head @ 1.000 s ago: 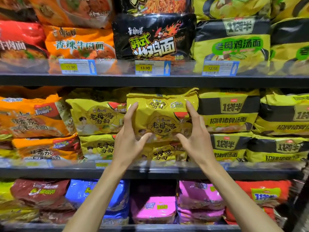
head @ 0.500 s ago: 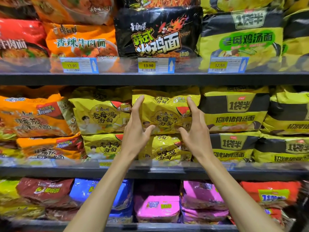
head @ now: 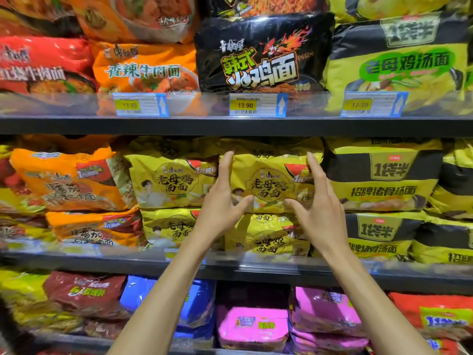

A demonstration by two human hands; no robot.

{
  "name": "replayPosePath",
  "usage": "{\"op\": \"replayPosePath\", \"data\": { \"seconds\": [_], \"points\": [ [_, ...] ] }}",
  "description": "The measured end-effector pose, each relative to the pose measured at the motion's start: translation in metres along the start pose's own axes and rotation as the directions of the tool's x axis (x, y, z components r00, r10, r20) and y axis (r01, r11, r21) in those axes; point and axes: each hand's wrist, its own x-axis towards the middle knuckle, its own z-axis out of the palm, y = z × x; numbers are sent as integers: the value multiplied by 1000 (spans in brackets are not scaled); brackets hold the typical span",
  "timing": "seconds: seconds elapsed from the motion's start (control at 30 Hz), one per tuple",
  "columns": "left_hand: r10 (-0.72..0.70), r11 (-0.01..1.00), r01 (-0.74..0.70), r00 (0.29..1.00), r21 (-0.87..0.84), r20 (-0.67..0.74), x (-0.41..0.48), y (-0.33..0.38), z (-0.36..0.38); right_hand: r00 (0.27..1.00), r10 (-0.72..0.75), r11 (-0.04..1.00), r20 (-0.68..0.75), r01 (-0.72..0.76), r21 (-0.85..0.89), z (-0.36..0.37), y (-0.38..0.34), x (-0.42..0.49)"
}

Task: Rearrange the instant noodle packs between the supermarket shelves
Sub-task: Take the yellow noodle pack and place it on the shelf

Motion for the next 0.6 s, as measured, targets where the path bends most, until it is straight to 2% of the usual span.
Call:
{"op": "replayPosePath", "data": {
  "seconds": [0.13, 0.4, 0.6],
  "points": [
    [48, 999, -49, 999, -20, -21, -2, -3, -13, 1000, -20, 1000, 10, 20, 1, 5, -6, 5],
    [51, 997, -51, 999, -51, -1, -20, 3, -14, 999, 11, 999, 53, -9, -36, 3, -5, -2],
    [34, 999, -33, 999, -24, 32, -23, 9, -21, 990, 12, 988, 141, 10, -156, -10, -11, -1]
  ]
}}
